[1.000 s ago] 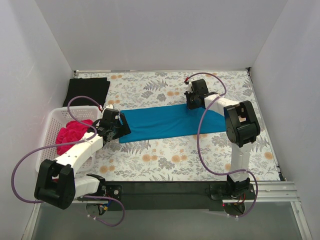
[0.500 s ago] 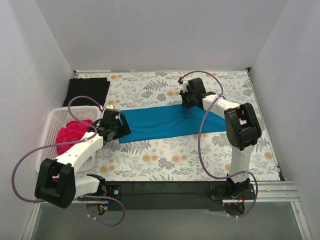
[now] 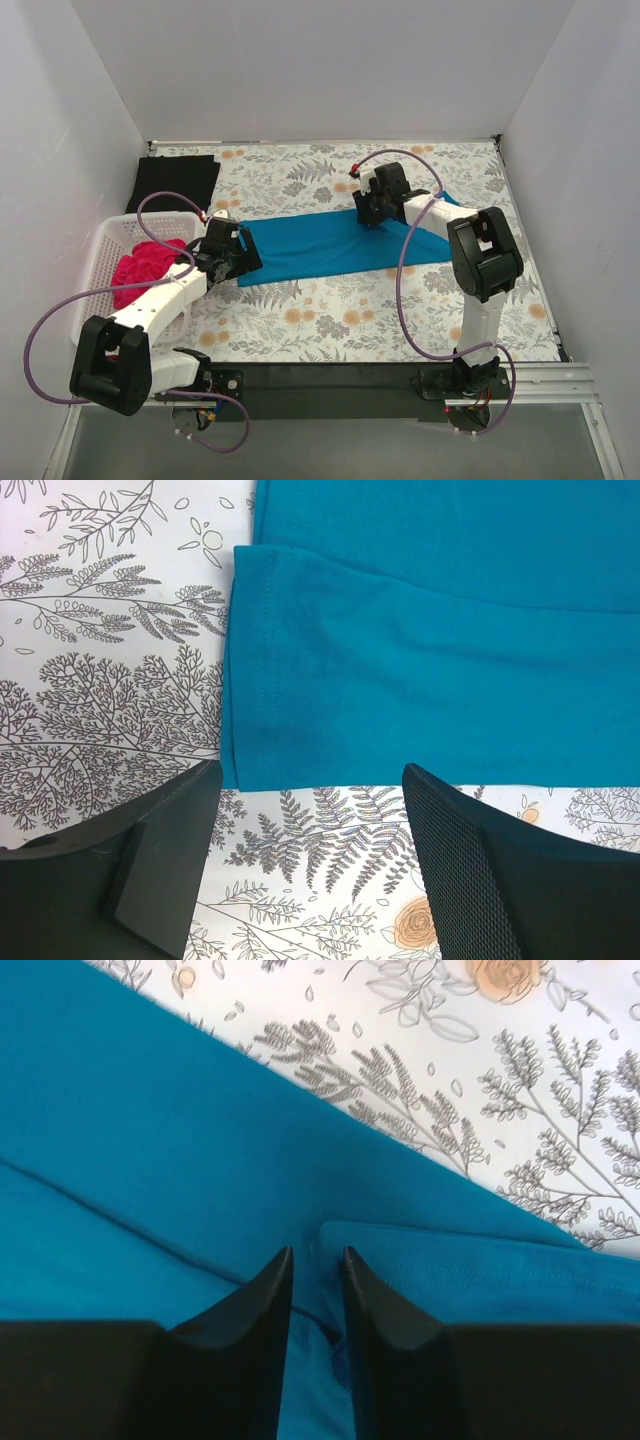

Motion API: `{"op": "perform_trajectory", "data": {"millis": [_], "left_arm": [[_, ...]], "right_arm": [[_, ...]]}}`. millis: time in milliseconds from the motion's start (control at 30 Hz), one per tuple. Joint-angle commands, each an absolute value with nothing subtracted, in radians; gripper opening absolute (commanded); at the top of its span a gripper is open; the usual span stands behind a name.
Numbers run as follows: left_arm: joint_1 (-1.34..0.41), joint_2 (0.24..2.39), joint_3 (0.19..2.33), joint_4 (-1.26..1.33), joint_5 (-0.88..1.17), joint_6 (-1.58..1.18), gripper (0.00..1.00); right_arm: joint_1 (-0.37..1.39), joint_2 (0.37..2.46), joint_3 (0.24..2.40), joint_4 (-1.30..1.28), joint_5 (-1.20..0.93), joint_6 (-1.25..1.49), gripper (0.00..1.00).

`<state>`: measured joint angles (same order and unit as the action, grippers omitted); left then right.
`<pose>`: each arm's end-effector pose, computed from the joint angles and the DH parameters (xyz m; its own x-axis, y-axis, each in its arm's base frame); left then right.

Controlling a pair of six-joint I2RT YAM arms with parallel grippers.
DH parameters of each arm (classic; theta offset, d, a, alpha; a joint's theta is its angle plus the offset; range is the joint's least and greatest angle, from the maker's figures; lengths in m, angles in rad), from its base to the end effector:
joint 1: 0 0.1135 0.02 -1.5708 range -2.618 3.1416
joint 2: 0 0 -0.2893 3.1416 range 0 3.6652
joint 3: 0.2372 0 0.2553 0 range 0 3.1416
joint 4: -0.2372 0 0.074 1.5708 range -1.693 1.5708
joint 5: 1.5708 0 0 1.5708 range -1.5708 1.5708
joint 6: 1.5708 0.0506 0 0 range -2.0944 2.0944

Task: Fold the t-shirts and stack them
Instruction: Fold the tshirt

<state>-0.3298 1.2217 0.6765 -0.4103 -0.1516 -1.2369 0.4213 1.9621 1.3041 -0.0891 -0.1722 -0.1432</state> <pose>0.2257 -0.0692 0.2067 -0.4778 -0.8236 -0.3057 -0.6520 0.5656 -0.5049 0.4110 0.1937 0.1925 -0.5399 -0.3960 -0.7428 -0.6008 0.7993 0.0105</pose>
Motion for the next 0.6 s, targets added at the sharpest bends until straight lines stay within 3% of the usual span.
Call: {"op": "perform_trajectory", "data": {"millis": [0,67,133,300,567], "left_arm": [[-0.33,1.224,0.7,-0.407,-0.137,-1.226,0.72],[-0.328,1.235,0.701,-0.391,-0.121,-1.227,0.72],[-0.328,1.255,0.707,-0.394,-0.114,-1.227,0.72],[-0.33,1.36,0.785,-0.422,-0.095,-1.241,0.71],[-0.328,1.54,0.893,-0.503,-0.104,-1.253,0.59]], "right_arm": [[0.426,1.875,1.278,-0.058,-0.195,-0.155,0.34],[0.417,1.821,1.235,-0.058,-0.125,-0.114,0.45],[0.4,1.775,1.203,-0.058,-0.092,-0.083,0.47],[0.272,1.62,1.057,-0.058,-0.022,0.058,0.47],[0.051,1.47,0.798,-0.058,-0.037,0.302,0.43]]}}
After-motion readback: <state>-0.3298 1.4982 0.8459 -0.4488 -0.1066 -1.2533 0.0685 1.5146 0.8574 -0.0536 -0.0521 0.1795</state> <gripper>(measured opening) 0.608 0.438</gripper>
